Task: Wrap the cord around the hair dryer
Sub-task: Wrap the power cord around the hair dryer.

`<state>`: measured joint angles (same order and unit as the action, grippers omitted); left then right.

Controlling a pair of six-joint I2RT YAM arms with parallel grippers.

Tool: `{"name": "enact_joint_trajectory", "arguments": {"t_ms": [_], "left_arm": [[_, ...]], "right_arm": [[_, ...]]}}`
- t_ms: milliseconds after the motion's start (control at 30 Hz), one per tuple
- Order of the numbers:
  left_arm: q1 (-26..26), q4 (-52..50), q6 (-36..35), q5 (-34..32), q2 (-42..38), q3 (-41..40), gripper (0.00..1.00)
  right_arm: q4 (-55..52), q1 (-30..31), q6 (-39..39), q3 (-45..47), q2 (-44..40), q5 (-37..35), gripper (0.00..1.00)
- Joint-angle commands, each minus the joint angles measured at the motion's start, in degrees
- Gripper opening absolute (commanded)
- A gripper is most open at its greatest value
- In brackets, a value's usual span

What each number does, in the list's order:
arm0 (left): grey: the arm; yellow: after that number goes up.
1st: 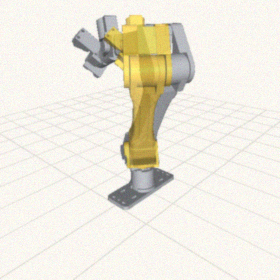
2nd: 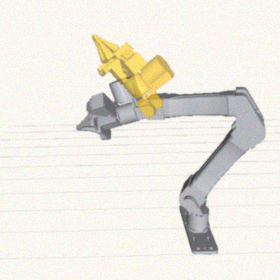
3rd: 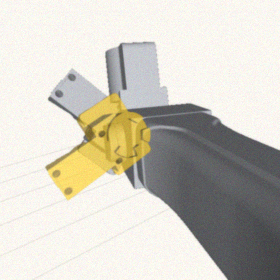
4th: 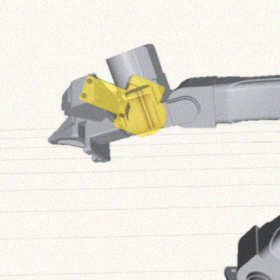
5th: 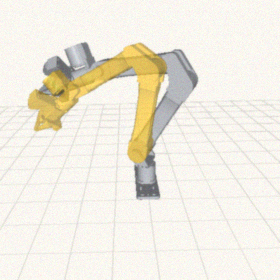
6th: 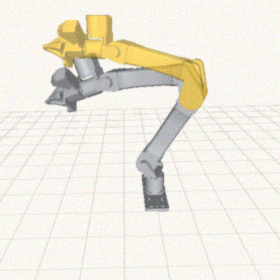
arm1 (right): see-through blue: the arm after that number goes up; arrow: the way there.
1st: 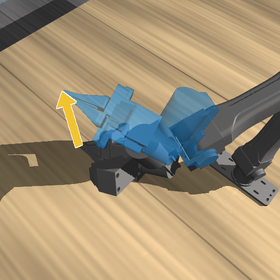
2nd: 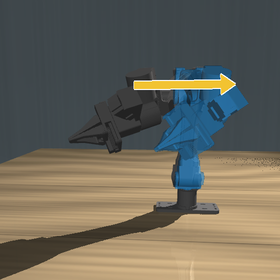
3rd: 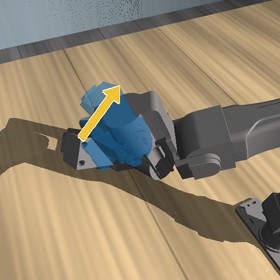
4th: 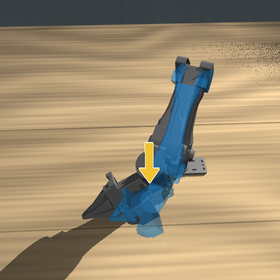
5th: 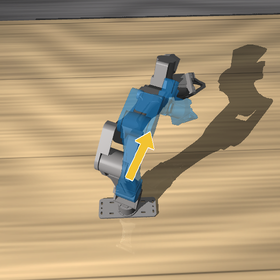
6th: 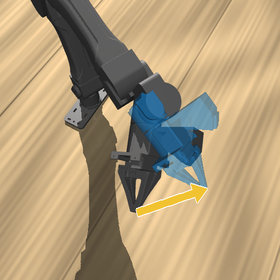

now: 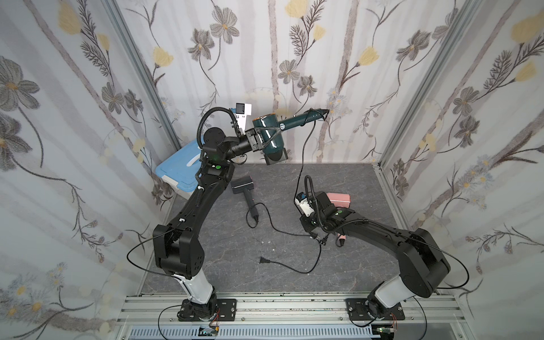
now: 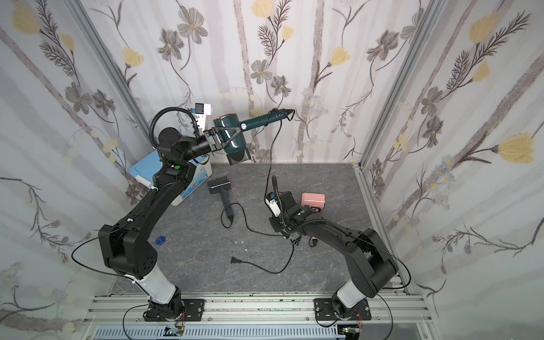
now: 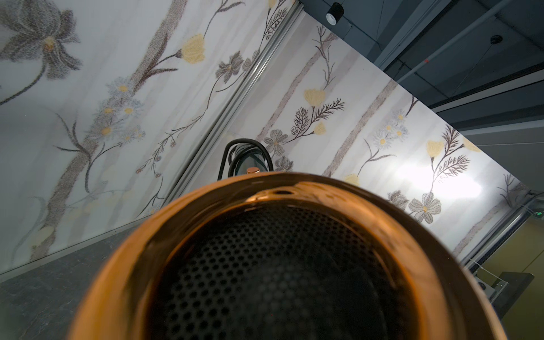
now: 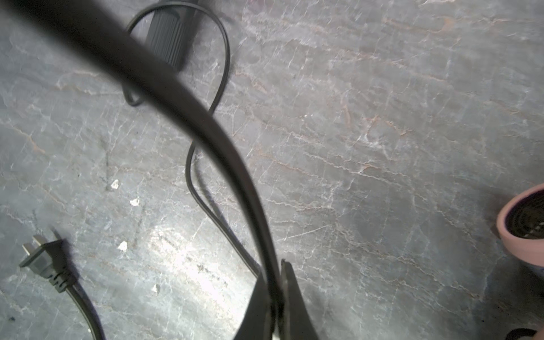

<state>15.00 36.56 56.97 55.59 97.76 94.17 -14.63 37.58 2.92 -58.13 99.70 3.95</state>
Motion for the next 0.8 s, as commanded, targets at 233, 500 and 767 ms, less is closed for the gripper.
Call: {"name": "enact_joint_trajectory", "arguments": {"t_ms": [233, 500, 767], "left_arm": [[-0.5, -16.1, -19.1, -2.8, -0.1, 3.0, 0.00], [-0.7, -36.9, -37.3, 4.1, 2.3, 5.8, 0.00], [0.4, -40.0, -40.2, 10.2, 3.5, 4.5, 0.00]], "right_arm": [[-13.0, 10.7, -1.3, -5.7, -2.5, -4.1, 0.00], [-28.6, 18.3, 1.8, -12.6, -13.2, -9.0, 0.00], [-43.0, 20.9, -1.8, -30.0, -14.6, -12.7, 0.00]]}}
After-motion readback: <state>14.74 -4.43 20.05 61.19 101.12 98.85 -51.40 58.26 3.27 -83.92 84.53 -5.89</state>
